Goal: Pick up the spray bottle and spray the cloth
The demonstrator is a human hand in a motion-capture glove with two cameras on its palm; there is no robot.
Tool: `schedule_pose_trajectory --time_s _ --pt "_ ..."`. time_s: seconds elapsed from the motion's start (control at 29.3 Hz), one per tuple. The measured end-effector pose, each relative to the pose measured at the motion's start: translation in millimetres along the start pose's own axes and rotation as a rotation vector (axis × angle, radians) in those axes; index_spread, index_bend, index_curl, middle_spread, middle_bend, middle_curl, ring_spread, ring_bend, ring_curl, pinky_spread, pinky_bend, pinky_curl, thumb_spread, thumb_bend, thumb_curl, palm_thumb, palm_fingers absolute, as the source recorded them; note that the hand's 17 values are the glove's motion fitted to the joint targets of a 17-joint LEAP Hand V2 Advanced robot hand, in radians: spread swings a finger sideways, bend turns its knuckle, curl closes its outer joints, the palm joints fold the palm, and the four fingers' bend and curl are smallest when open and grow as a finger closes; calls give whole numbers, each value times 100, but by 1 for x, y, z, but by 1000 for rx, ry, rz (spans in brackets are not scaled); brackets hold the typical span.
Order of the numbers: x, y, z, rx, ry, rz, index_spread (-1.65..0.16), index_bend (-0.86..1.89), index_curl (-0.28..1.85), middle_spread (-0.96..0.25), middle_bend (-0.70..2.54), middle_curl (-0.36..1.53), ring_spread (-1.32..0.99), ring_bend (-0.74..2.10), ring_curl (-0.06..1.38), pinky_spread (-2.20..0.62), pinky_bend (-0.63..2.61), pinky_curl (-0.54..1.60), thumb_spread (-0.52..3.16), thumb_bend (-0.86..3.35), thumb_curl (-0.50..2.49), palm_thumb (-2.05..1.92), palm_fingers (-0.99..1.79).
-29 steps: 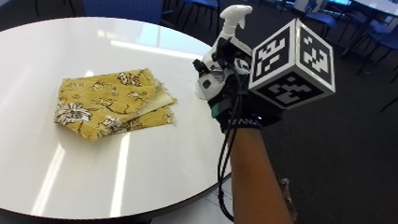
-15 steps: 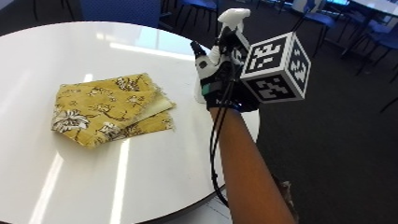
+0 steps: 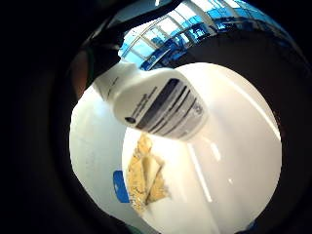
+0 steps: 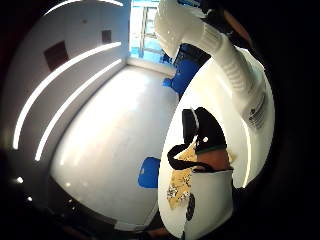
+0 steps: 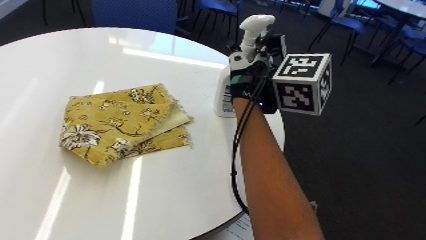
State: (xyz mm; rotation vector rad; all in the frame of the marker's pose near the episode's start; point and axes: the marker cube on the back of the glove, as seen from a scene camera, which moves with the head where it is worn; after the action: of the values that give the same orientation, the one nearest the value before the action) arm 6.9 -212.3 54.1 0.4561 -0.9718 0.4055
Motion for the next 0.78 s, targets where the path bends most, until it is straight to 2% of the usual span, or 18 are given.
schedule_pose_trajectory --time_s 0.17,0.78 --pt "4 -13 -1 37 4 26 -34 15 24 -6 27 38 -3 34 33 11 23 33 112 6 36 82 66" --pt "25 -41 6 -9 -96 162 -33 16 28 -11 31 40 -7 36 34 10 14 30 105 -1 41 88 79"
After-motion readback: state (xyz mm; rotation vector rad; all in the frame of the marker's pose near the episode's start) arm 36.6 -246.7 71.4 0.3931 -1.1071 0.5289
